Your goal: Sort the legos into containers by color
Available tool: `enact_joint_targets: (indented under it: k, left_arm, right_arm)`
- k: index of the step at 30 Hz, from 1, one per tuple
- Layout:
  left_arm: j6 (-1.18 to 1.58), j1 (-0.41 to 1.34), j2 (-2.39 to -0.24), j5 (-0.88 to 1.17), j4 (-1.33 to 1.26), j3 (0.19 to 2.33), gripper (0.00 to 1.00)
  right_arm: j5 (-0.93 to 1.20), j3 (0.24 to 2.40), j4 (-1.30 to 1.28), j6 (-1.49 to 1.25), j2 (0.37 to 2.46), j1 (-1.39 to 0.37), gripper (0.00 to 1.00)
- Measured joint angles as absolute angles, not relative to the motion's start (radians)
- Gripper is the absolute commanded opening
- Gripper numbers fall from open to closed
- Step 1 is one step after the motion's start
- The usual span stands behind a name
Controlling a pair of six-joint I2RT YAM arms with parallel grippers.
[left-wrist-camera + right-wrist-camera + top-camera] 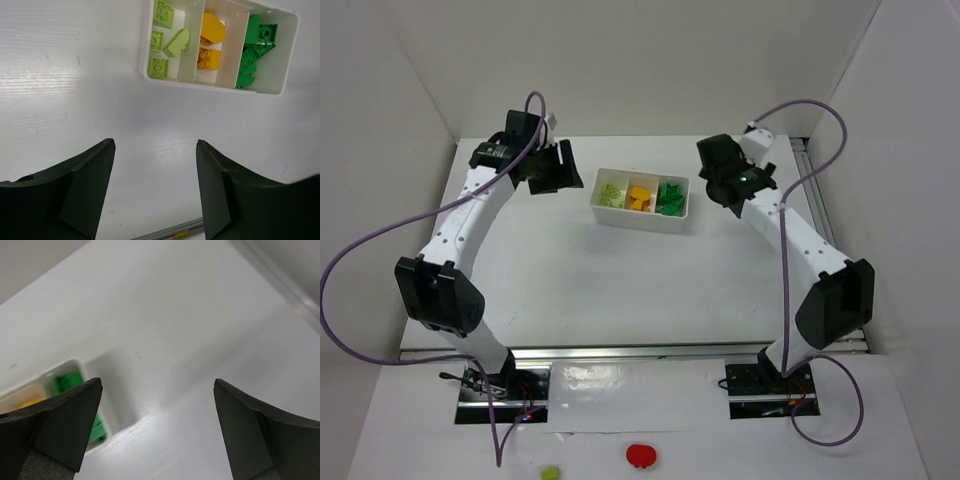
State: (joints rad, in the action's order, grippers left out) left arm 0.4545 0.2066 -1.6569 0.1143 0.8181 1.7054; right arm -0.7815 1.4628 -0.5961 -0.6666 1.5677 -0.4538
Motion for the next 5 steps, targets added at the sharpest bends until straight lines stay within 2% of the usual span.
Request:
enact_joint_targets:
  k: [5]
  left_arm:
    - [0.458,0.208,-1.641,0.117,0.816,1.705,0.76]
  right_arm:
    - [-0.906,1.350,-0.780,-0.824,1.514,-0.411,1.00]
